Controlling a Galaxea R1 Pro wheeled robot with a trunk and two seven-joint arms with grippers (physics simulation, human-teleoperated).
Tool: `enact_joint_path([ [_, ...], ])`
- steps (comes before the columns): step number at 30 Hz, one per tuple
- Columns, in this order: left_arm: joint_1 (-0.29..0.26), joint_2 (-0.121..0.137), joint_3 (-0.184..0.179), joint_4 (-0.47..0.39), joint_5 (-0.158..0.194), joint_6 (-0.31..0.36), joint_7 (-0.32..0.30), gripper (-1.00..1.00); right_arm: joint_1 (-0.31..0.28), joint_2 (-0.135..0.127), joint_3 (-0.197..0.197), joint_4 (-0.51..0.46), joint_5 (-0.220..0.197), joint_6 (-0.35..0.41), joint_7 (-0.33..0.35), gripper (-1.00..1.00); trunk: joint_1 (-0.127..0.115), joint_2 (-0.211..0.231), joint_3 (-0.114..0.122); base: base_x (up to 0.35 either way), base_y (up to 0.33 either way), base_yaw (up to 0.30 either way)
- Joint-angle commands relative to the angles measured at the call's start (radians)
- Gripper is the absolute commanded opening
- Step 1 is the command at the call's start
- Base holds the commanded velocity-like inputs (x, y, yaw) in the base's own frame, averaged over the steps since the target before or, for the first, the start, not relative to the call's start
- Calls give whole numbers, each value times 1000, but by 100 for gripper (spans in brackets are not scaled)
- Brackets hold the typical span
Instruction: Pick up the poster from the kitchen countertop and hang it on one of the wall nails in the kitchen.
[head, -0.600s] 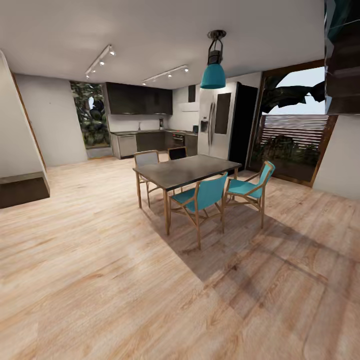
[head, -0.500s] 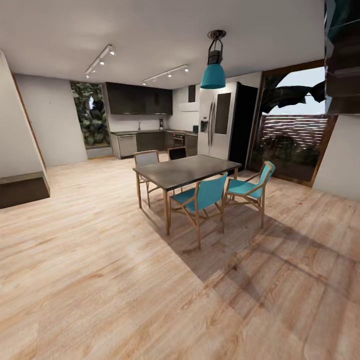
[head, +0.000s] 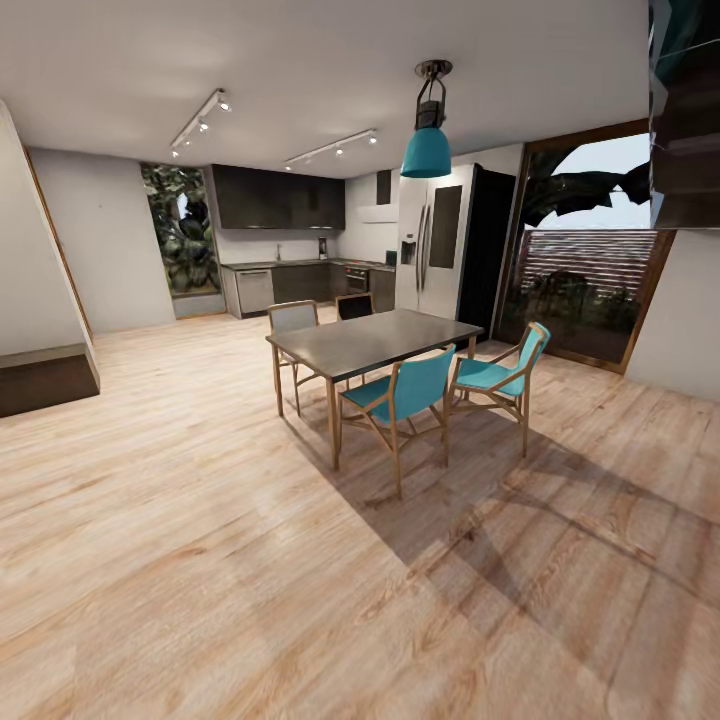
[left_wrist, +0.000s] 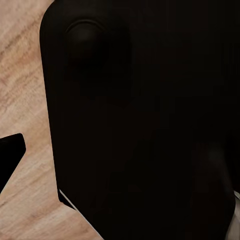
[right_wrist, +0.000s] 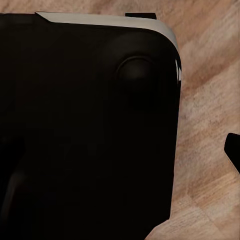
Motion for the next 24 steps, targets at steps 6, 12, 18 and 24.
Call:
enact_joint_path([
  [6, 0, 0, 0, -1, 0, -1, 0, 100, 0, -1, 0, 0, 0, -1, 1, 100, 0, 0, -1, 0, 0, 0],
  [12, 5, 19, 6, -34, -4, -32, 4, 100, -35, -16, -2, -34, 0, -30, -1, 100, 0, 0, -1, 0, 0, 0],
  [18, 6, 26, 13, -645, -5, -41, 5, 100, -132, -22, -4, -356, 0, -217, -2, 100, 0, 0, -1, 0, 0, 0],
  [24, 6, 40, 16, -664, -5, -45, 6, 100, -135, -23, -1, -367, 0, -224, -3, 100, 0, 0, -1, 0, 0, 0],
])
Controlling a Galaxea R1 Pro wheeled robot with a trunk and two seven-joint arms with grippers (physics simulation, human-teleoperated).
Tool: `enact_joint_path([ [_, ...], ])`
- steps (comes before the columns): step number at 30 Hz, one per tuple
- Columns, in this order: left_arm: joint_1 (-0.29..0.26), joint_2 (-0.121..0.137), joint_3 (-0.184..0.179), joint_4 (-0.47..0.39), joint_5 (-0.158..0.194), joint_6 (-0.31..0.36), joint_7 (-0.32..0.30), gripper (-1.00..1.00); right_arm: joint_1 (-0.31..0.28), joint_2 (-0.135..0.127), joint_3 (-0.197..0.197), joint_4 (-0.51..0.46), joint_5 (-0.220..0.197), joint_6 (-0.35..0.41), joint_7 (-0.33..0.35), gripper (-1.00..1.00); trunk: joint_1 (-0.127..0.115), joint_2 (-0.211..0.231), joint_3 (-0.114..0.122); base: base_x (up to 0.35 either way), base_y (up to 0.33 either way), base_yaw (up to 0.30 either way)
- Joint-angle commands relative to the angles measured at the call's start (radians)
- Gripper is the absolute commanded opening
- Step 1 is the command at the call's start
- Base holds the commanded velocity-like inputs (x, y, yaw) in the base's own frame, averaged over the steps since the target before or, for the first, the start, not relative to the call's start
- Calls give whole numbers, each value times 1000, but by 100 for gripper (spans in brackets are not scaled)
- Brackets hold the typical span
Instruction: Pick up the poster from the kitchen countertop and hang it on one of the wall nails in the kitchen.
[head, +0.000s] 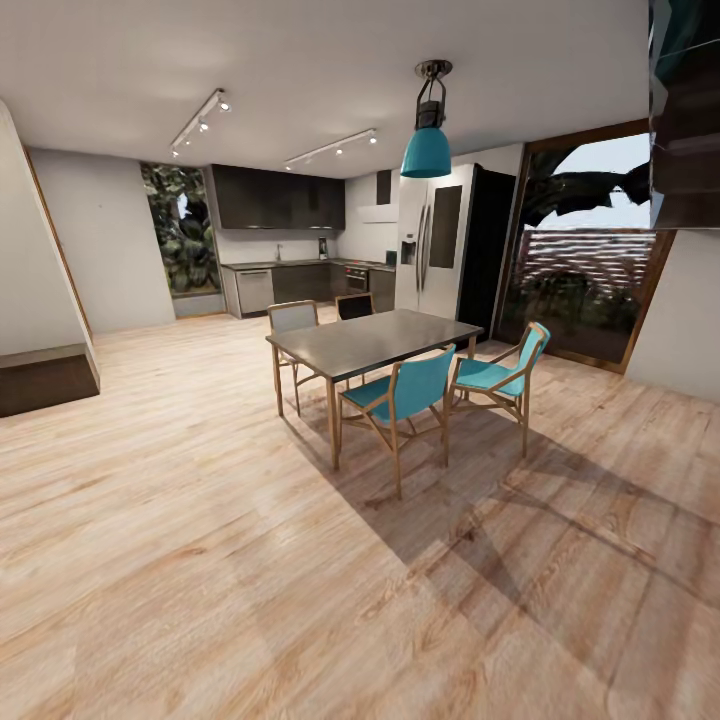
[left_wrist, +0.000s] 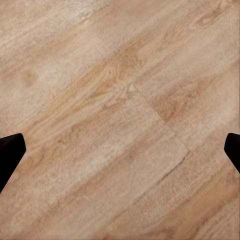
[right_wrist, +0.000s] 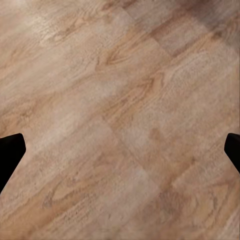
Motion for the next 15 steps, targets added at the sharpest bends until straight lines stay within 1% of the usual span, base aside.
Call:
enact_joint_path([
  [1, 0, 1, 0, -2, 0, -2, 1, 100, -1, 0, 0, 0, 0, -4, 0, 100, 0, 0, -1, 0, 0, 0],
  [11, 0, 4, 2, -5, 0, -2, 1, 100, -1, 0, 1, -1, 5, -5, -3, 100, 0, 0, -1, 2, 0, 0],
  [15, 0, 5, 2, -4, 0, -2, 1, 100, -1, -1, 2, -1, 4, -5, -3, 100, 0, 0, -1, 87, 0, 0],
])
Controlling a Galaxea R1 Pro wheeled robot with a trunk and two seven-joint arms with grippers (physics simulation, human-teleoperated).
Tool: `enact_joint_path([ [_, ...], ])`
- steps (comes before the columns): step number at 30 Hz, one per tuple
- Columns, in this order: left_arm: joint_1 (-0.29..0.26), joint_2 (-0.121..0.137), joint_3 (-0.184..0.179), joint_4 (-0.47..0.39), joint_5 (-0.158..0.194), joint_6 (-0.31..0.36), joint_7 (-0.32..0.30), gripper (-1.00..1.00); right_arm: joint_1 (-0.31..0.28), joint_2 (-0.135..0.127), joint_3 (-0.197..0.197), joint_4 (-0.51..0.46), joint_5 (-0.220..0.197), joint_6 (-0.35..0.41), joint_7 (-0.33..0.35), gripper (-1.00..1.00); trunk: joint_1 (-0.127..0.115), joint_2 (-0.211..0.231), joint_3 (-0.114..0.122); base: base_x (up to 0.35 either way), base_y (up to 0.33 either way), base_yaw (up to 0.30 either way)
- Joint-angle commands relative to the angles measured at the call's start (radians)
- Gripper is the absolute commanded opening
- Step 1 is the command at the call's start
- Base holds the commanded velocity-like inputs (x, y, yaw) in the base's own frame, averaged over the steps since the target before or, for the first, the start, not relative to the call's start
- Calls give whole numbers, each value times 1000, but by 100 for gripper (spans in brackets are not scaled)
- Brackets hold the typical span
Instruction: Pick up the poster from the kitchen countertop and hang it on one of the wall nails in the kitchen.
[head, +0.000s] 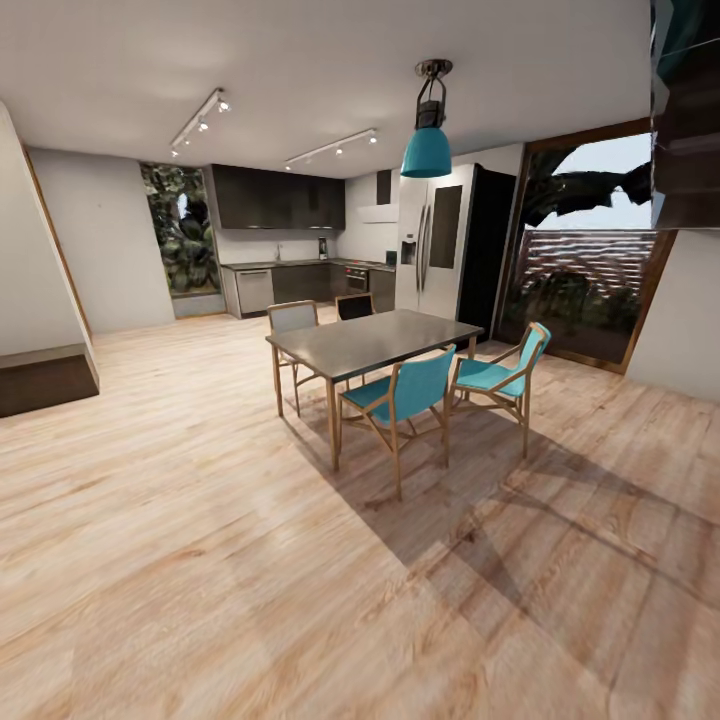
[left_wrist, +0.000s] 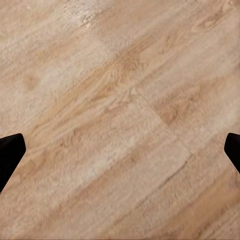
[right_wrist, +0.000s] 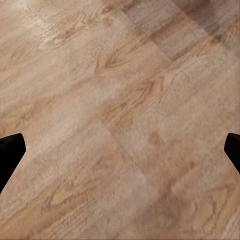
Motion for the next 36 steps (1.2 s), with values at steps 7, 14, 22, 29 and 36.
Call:
enact_joint_path([
  [7, 0, 1, 2, 0, 0, -2, 0, 100, 0, 2, 1, 1, -3, -4, 0, 100, 0, 0, -1, 301, 0, 113],
  [14, 0, 2, 2, 0, 0, -2, -3, 100, 1, -2, 1, 17, 7, -3, 0, 100, 0, 0, -1, 334, 60, 97],
  [22, 0, 2, 4, 0, 0, -2, -4, 100, 1, -2, 5, 30, 9, -4, 0, 100, 0, 0, -1, 308, 194, 5],
  [29, 0, 2, 5, 0, 0, -2, -4, 100, 1, -1, 5, 31, 9, -5, 0, 100, 0, 0, -1, 282, 235, 153],
  [36, 0, 2, 5, 0, 0, -2, -4, 100, 1, 0, 5, 31, 9, -5, 0, 100, 0, 0, -1, 270, 252, 274],
])
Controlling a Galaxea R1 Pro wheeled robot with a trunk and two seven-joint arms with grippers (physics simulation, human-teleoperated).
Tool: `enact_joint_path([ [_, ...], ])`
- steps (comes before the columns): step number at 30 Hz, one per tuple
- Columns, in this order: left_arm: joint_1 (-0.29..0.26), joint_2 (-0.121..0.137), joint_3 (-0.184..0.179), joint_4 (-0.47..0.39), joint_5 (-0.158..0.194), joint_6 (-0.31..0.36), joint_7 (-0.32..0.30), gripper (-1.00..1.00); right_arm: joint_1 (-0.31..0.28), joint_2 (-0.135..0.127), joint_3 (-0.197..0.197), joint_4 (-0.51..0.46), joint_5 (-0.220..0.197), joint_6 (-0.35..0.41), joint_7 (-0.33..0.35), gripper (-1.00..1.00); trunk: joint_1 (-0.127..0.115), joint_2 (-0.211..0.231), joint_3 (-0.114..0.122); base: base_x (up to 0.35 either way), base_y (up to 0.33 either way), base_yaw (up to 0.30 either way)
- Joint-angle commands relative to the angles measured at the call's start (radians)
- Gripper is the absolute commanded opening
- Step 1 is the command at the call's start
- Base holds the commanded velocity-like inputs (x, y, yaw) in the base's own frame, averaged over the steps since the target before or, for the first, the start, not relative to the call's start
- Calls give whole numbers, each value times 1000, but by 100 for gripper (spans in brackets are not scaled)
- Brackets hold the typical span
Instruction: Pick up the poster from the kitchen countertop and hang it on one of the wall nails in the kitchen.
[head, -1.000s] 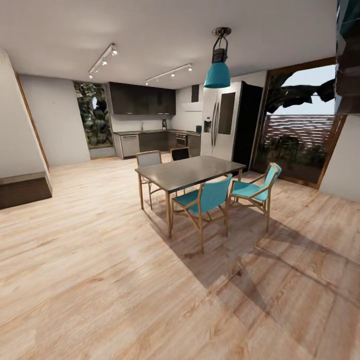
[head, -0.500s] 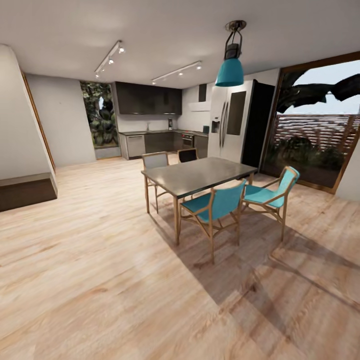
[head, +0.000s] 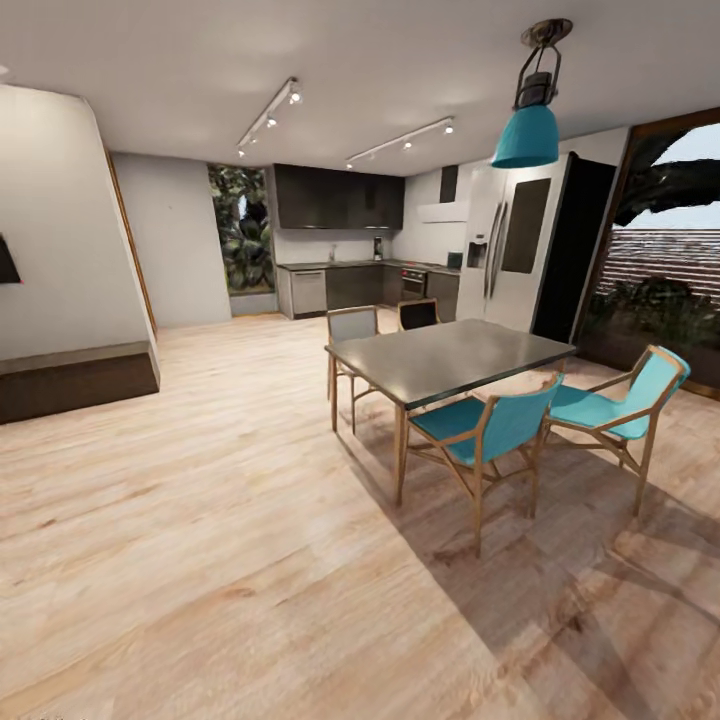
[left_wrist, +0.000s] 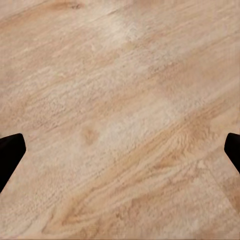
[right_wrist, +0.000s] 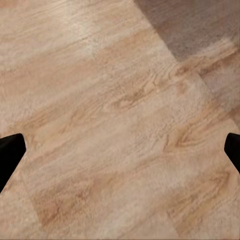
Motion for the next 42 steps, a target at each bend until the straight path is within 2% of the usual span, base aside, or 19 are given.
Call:
enact_joint_path([
  [1, 0, 0, 0, 0, 0, -2, 0, 100, -1, 0, 0, 1, 1, -3, 0, 100, 1, 0, -1, 268, 255, 286],
  [12, 0, 0, 0, 1, 0, -2, 0, 100, -1, -1, 0, 1, 2, -3, 0, 100, 1, 0, -1, 268, 255, 204],
  [33, 0, 0, 4, 0, 0, -1, 2, 100, -1, -2, 0, 1, 0, 0, 4, 100, 1, 0, -1, 268, 254, 7],
  [42, 0, 0, 6, 1, 0, -1, 2, 100, -1, -2, 0, 1, 1, -2, 0, 100, 1, 0, -1, 306, 164, 0],
])
